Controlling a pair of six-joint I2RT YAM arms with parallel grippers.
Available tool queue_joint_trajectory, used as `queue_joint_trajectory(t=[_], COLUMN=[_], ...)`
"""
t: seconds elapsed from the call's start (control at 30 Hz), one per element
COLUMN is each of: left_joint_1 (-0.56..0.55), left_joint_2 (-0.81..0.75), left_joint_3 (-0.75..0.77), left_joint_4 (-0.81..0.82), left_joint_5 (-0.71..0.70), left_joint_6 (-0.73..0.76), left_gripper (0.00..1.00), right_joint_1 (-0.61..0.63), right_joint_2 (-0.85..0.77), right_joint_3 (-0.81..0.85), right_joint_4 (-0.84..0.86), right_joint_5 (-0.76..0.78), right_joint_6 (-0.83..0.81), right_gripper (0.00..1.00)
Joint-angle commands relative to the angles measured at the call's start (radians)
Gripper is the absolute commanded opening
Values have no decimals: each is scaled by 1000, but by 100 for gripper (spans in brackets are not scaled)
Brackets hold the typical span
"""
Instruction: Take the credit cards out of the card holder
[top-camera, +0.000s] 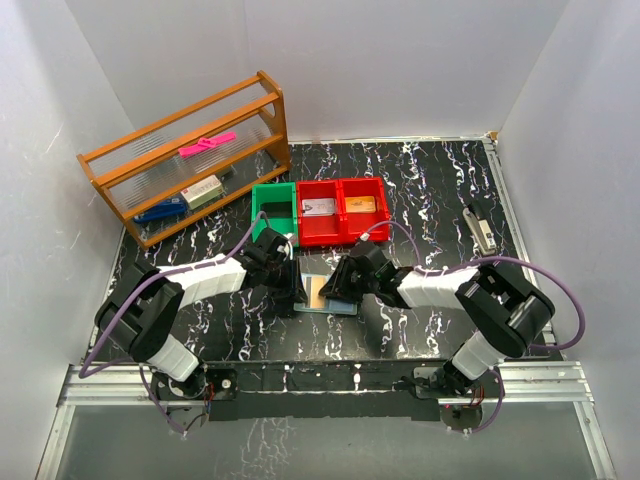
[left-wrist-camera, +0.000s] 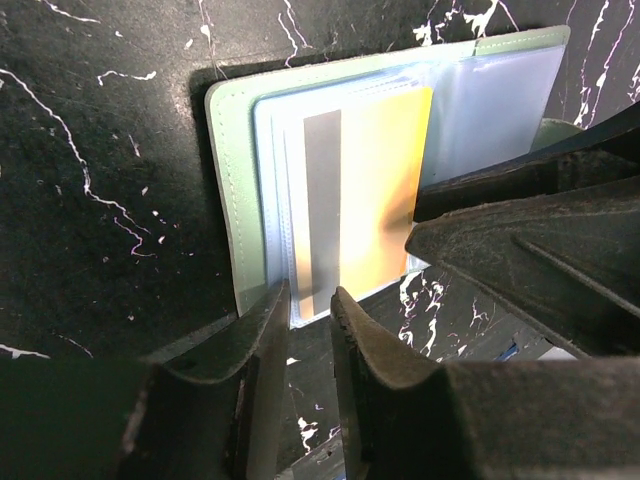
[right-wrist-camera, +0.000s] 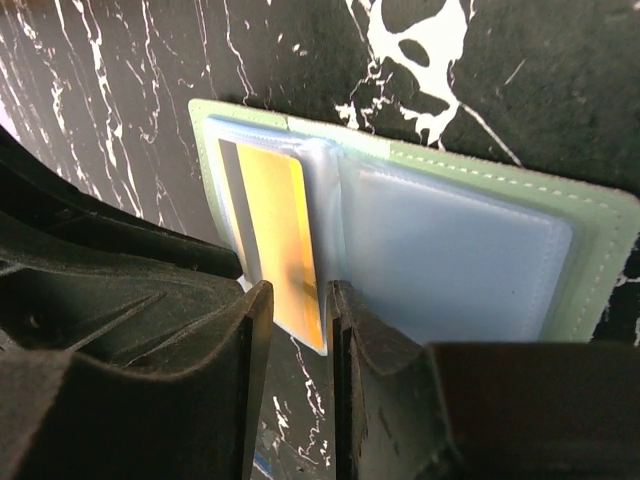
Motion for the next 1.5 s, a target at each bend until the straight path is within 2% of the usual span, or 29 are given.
queue_joint_trajectory(t=[0.0, 0.17, 0.37, 0.43, 0.6, 0.83, 1.1, 1.33, 1.47], left_joint_1=[-8, -8, -9, -7, -8, -8, -8, -8, -8], left_joint_2=[2, 13, 16, 18, 18, 14, 11, -61, -97], left_joint_3=[-17, -15, -7, -7, -7, -14, -12, 51, 112], left_joint_4=[-79, -65, -76, -79, -82, -84, -87, -108, -100], left_joint_5=[-45, -28, -32, -30, -30, -44, -35, -12, 1], left_joint_6=[18, 10, 18, 22, 19, 14, 16, 27, 41], left_gripper=[22, 21, 20, 20, 19, 19, 19, 26, 35], right_joint_1=[-15, -16, -15, -16, -19, -72, -82, -81, -82], right_joint_2=[5, 40, 34, 46, 13, -44, -15, 30, 39], right_joint_3=[45, 25, 15, 22, 6, -32, -37, -29, -25], right_joint_4=[-97, 17, 94, 104, 77, 64, 79, 96, 95], right_joint_5=[58, -51, -113, -140, -98, -108, -149, -172, -170], right_joint_6=[-82, -56, -57, -59, -51, -58, -57, -55, -56], right_gripper=[26, 20, 15, 10, 0, 0, 0, 1, 3])
